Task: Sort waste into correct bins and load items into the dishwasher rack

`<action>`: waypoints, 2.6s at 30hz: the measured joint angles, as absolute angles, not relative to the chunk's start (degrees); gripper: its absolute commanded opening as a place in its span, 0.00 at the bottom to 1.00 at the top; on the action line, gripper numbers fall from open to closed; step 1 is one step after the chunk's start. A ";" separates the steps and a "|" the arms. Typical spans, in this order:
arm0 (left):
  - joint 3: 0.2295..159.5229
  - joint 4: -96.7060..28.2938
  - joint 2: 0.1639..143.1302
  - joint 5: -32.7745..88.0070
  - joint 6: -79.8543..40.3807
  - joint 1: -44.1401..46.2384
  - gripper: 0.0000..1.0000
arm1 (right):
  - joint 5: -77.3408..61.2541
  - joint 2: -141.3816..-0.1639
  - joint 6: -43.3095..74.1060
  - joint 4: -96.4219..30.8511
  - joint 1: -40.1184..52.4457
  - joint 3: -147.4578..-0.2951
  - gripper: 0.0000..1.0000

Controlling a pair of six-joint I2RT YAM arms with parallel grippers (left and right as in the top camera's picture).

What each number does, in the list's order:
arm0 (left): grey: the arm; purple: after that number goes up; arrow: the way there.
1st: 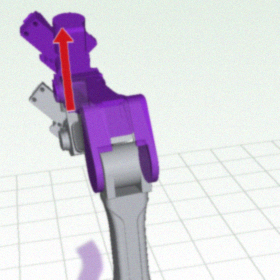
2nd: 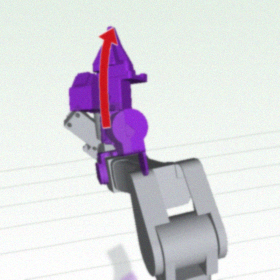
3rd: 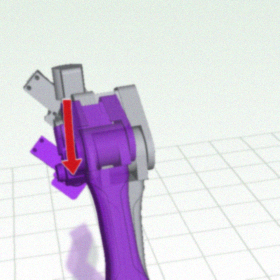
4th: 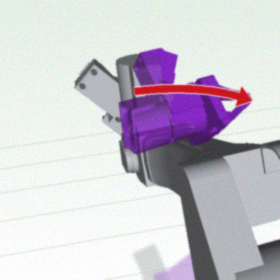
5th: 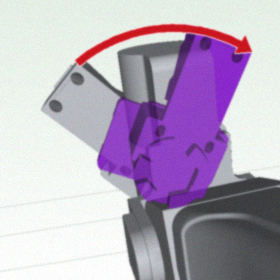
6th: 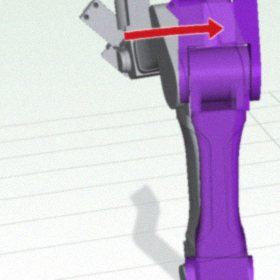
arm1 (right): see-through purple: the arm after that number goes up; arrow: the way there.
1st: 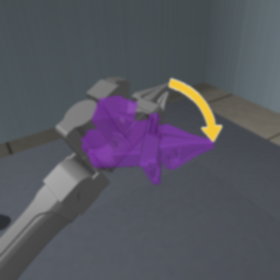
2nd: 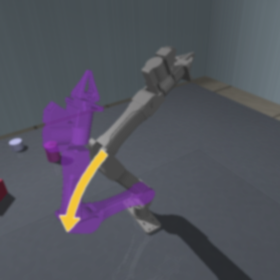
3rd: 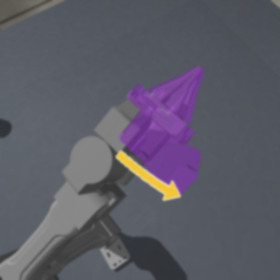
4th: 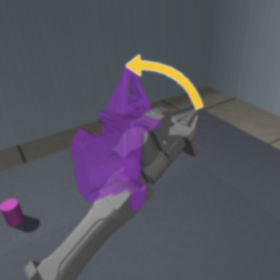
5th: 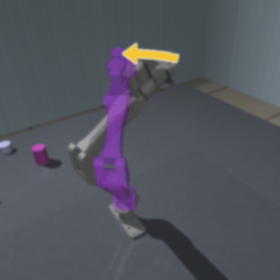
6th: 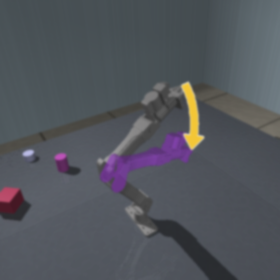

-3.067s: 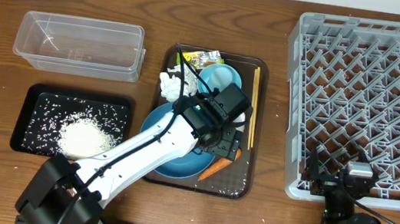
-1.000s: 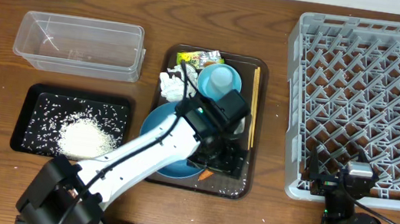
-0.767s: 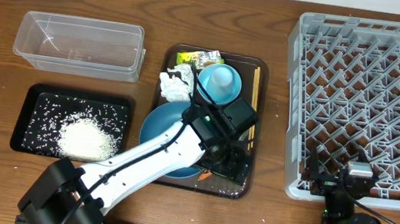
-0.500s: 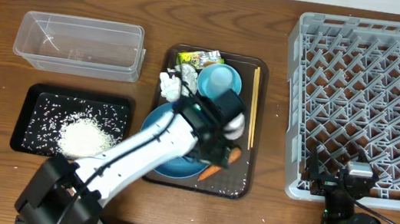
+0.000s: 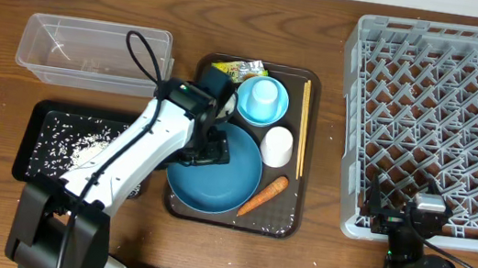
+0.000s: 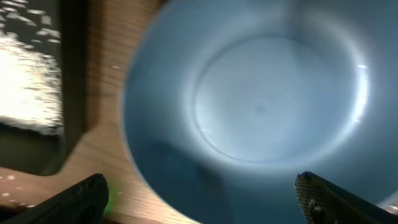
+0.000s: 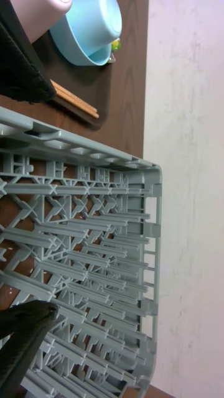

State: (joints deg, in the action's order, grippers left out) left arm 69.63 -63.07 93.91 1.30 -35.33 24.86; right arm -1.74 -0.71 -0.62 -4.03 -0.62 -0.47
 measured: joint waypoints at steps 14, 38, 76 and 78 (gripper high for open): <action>69.63 -62.61 93.91 -1.87 -34.48 21.26 0.98 | -1.74 -0.71 -0.62 -4.03 -0.62 -0.47 0.99; 69.63 -62.61 93.91 -1.91 -34.48 21.26 0.98 | -1.74 -0.71 -0.62 -4.03 -0.62 -0.47 0.99; 69.63 -62.61 93.91 -1.91 -34.48 21.26 0.98 | -1.74 -0.71 -0.62 -4.03 -0.62 -0.47 0.99; 69.63 -62.61 93.91 -1.91 -34.48 21.26 0.98 | -1.74 -0.71 -0.62 -4.03 -0.62 -0.47 0.99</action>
